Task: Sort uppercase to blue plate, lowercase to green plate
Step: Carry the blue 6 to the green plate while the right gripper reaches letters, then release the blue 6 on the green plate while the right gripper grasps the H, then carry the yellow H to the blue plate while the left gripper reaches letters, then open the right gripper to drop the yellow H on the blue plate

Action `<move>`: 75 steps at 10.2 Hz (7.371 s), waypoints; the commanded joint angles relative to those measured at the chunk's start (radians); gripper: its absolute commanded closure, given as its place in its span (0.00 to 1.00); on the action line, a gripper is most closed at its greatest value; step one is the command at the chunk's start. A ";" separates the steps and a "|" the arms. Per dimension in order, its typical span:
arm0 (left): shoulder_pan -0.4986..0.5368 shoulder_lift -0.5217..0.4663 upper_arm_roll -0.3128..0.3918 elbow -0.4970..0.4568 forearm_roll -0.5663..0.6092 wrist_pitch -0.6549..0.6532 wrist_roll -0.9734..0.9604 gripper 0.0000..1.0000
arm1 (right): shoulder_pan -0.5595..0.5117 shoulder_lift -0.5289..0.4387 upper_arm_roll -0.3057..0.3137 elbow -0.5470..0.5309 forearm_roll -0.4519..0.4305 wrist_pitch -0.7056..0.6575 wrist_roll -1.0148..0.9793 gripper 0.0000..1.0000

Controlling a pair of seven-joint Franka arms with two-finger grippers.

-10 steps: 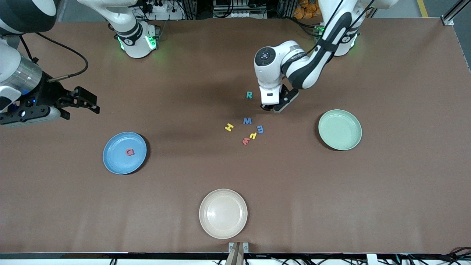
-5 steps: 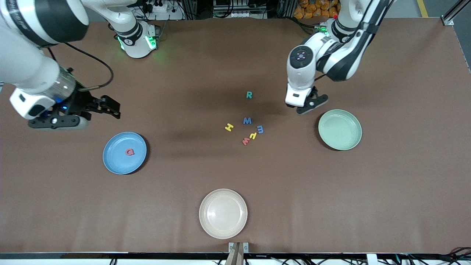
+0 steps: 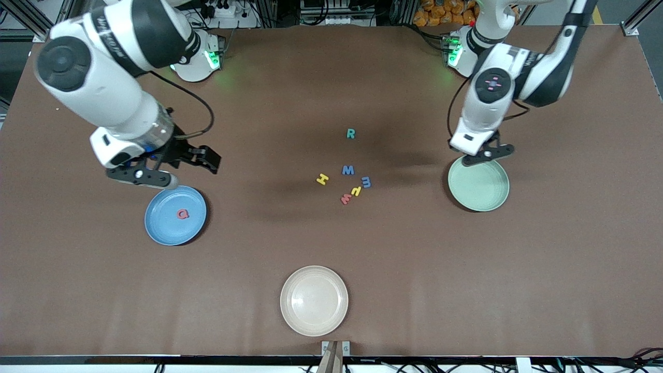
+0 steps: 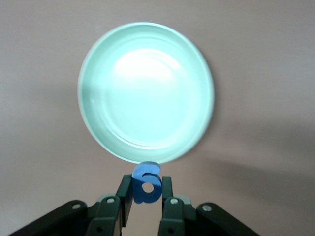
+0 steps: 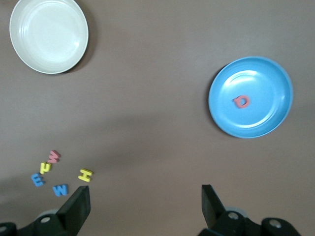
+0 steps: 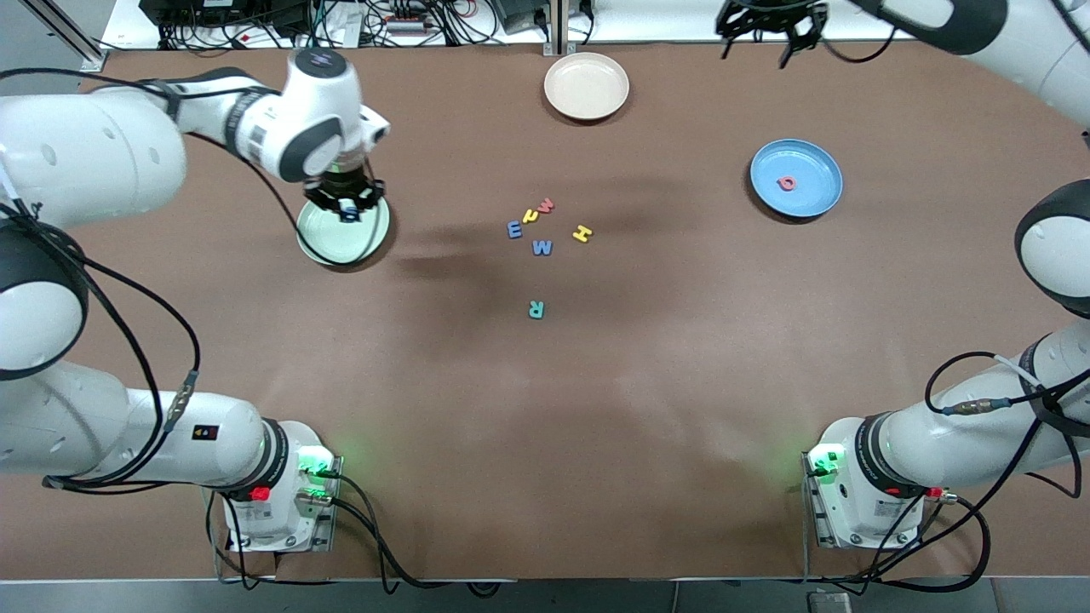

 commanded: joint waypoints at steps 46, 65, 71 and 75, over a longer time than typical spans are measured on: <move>0.103 0.295 -0.260 0.169 0.005 0.322 0.087 0.00 | 0.381 0.540 0.024 -0.129 -0.251 0.679 0.848 1.00; -0.358 0.715 -0.088 0.572 0.272 0.323 0.040 0.12 | -0.214 0.229 -0.128 -0.261 -0.113 0.247 -0.343 1.00; -0.403 0.748 -0.037 0.622 0.295 0.323 0.049 0.16 | -0.218 0.230 -0.151 -0.256 -0.131 0.264 -0.355 0.23; -0.405 0.766 -0.037 0.637 0.293 0.323 0.043 0.19 | -0.225 0.126 -0.151 -0.236 -0.127 0.245 -0.358 0.02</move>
